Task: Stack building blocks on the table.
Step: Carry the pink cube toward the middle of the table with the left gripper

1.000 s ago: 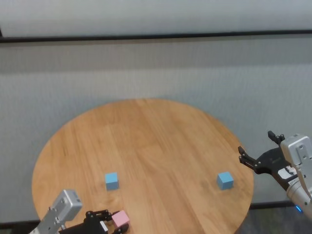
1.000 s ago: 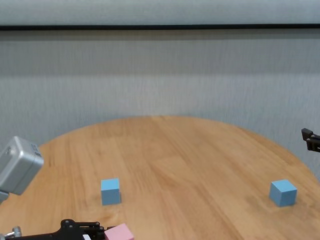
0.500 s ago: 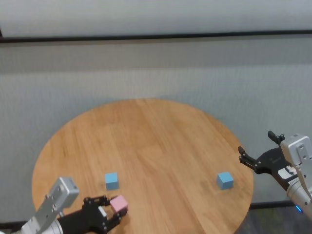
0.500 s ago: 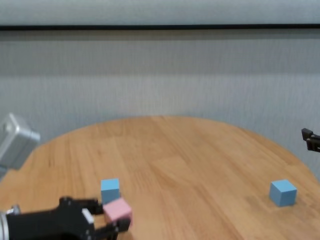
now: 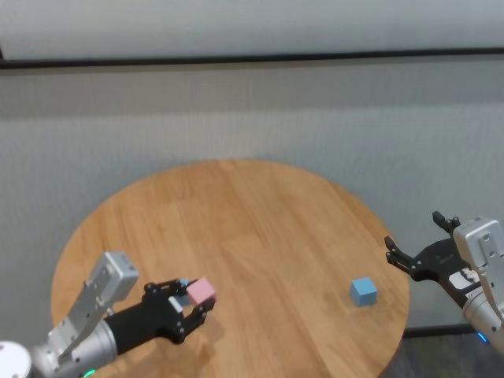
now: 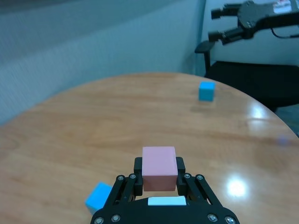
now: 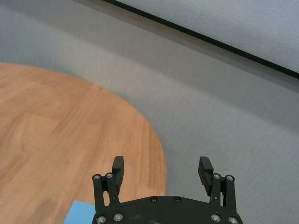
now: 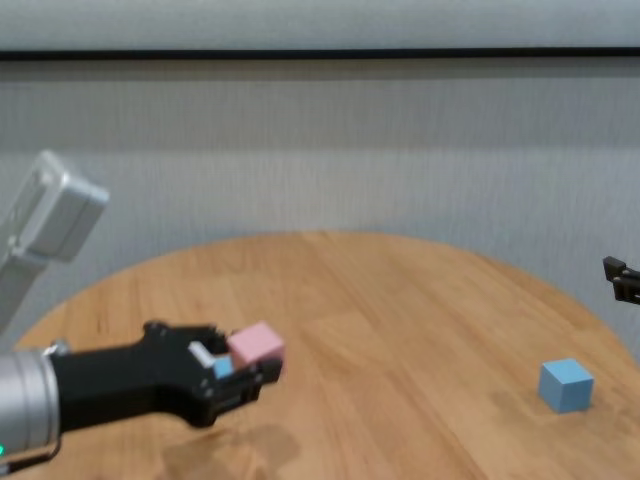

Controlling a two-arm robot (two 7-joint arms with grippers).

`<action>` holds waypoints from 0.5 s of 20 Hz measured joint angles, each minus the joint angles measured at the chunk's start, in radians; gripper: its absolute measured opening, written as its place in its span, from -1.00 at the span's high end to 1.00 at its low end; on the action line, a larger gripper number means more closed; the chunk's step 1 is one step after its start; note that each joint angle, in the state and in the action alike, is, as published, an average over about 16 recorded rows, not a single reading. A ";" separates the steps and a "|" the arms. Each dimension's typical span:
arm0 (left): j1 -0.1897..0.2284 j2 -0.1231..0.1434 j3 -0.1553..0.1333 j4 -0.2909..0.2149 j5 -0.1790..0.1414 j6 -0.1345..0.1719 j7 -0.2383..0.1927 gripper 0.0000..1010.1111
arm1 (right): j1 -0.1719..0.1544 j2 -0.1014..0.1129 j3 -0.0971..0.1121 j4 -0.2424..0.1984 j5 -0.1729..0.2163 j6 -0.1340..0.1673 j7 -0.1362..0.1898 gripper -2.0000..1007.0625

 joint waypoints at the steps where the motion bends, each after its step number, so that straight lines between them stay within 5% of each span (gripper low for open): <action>1: -0.007 -0.006 0.001 0.002 0.004 0.001 0.004 0.22 | 0.000 0.000 0.000 0.000 0.000 0.000 0.000 -0.99; 10: -0.073 -0.063 0.024 0.048 0.057 0.010 0.034 0.22 | 0.000 0.000 0.000 0.000 0.000 0.000 0.000 -0.99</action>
